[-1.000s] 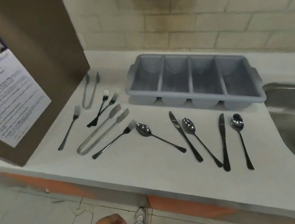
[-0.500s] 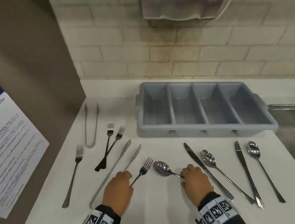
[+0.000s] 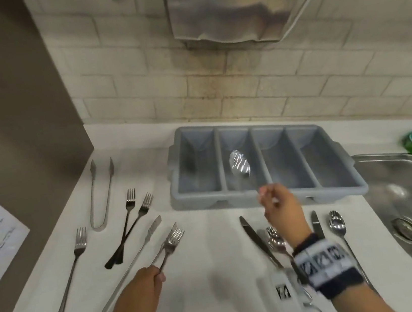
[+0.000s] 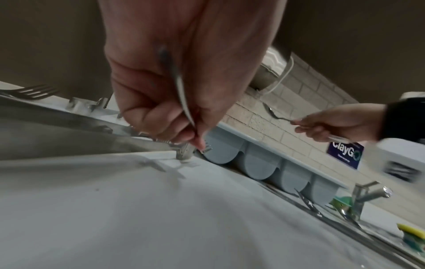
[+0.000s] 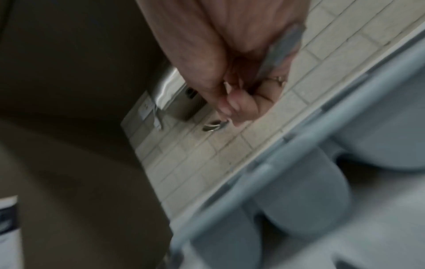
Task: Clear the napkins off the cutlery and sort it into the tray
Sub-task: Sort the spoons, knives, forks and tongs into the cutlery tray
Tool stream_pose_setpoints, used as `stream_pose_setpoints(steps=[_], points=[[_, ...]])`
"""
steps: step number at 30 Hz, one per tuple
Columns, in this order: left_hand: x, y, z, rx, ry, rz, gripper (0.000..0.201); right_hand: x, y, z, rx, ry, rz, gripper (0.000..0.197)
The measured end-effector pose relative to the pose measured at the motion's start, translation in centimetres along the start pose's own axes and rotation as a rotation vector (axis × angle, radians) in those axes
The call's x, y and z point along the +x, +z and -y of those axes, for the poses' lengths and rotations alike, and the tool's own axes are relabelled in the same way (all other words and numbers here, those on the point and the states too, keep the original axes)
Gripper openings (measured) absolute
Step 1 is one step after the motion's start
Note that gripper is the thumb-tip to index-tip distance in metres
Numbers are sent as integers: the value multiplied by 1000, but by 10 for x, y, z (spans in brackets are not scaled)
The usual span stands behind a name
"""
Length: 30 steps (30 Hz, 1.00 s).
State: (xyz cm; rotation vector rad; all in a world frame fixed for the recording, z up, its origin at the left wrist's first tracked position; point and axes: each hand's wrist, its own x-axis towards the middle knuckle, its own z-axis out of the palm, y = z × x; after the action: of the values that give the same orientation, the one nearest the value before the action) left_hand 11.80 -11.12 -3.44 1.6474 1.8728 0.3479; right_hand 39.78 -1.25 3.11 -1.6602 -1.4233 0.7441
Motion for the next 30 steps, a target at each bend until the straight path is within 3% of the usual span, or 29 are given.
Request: stream_pose_setpoints(steps=[2, 5, 8, 10, 14, 16, 19, 21, 25, 30], points=[[-2, -2, -6, -68, -15, -32, 41, 54, 4, 11, -51, 23, -2, 20], [-4, -8, -25, -171, -24, -94, 40, 110, 26, 12, -346, 131, 206, 30], [-2, -14, -52, -299, -13, -152, 43, 124, 41, 6, -570, 176, 474, 36], [4, -18, -66, -368, 18, -180, 50, 126, 45, 2, -641, 149, 558, 36], [37, -32, -97, -519, 61, -178, 52, 123, 42, 1, -685, 48, 584, 34], [62, -39, -119, -529, 84, -197, 44, 112, 30, -1, -600, -72, 460, 35], [116, -42, -144, -359, 126, -220, 34, 72, 0, -8, -335, -293, 214, 33], [154, -37, -148, -252, 86, -128, 37, 35, -19, -23, -301, -356, 148, 26], [191, -21, -155, 100, -31, 32, 39, -26, -43, -70, -381, -240, 244, 24], [198, -14, -162, 493, -10, 242, 48, -69, -48, -123, -638, 10, 312, 47]])
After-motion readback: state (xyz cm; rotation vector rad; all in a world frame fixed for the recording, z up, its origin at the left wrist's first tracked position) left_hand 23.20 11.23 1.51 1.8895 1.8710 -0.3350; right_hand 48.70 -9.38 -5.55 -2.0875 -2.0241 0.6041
